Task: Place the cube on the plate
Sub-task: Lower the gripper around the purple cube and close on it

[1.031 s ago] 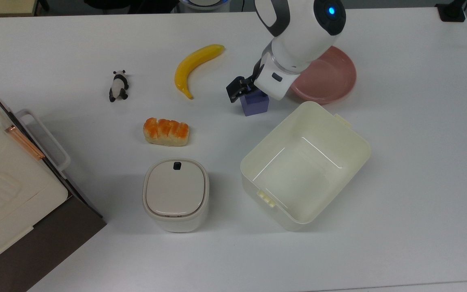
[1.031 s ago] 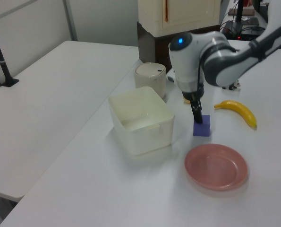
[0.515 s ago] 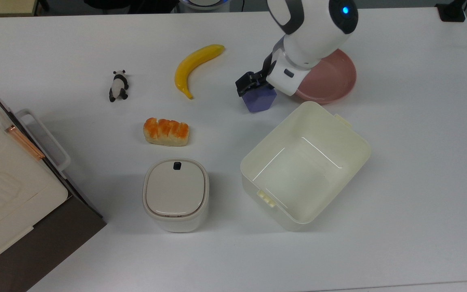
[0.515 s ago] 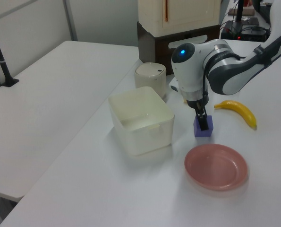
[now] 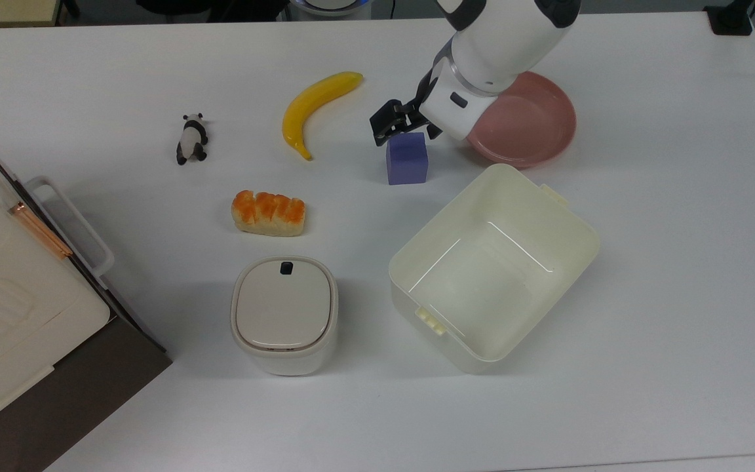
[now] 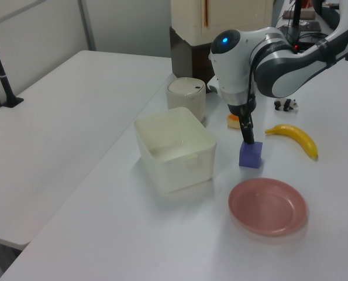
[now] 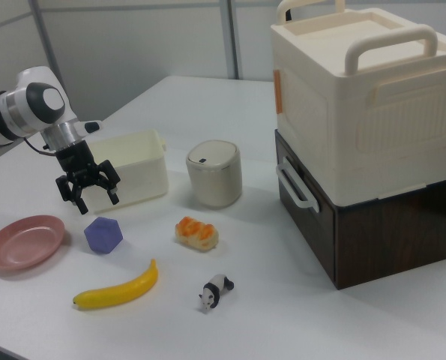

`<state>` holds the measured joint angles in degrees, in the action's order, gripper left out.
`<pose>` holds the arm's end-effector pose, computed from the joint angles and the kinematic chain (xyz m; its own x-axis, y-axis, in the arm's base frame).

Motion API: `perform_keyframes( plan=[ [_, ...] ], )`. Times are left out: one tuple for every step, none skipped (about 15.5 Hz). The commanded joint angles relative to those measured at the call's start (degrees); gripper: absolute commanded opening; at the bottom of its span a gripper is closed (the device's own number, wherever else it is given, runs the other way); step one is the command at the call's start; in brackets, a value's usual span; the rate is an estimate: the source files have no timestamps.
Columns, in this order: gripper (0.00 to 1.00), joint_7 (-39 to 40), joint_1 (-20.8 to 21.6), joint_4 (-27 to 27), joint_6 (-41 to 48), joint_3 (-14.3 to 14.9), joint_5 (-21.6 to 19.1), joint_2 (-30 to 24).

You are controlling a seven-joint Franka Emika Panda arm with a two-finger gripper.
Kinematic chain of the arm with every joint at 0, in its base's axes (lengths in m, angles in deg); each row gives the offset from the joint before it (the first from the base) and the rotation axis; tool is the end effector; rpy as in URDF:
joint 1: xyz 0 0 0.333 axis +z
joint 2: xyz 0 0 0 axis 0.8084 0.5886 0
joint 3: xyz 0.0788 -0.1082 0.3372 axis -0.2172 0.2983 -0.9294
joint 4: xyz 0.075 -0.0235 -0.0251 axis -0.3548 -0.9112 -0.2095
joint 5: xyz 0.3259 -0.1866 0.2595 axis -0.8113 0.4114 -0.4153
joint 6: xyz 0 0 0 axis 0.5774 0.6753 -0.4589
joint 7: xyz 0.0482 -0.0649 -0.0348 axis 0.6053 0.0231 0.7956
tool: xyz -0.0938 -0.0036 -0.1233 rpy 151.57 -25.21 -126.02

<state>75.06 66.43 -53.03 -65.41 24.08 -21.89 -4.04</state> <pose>0.6388 0.2092 0.3559 0.9282 0.2932 -0.2292 0.3568 -0.8761 0.3243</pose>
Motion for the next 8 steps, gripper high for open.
perform_keyframes(
  plan=[
    [1.00,0.02,-0.18,-0.31,1.09,-2.04,-0.45,0.58],
    [1.00,-0.33,-0.18,-0.22,1.00,-2.31,-0.37,0.58],
    [1.00,-0.59,-0.18,-0.31,1.00,-2.74,-0.45,0.76],
    [1.00,-0.68,-0.27,-0.39,1.00,-3.01,-0.45,1.54],
    [1.00,-0.69,-0.35,-0.31,0.83,-3.01,-0.45,2.59],
    [1.00,-0.77,-0.88,-0.31,0.65,-3.01,-0.37,3.91],
    [1.00,-0.77,-0.97,-0.31,0.56,-3.01,-0.37,4.36],
    [1.00,-0.77,-1.32,-0.31,0.65,-2.93,-0.28,4.62]
  ],
)
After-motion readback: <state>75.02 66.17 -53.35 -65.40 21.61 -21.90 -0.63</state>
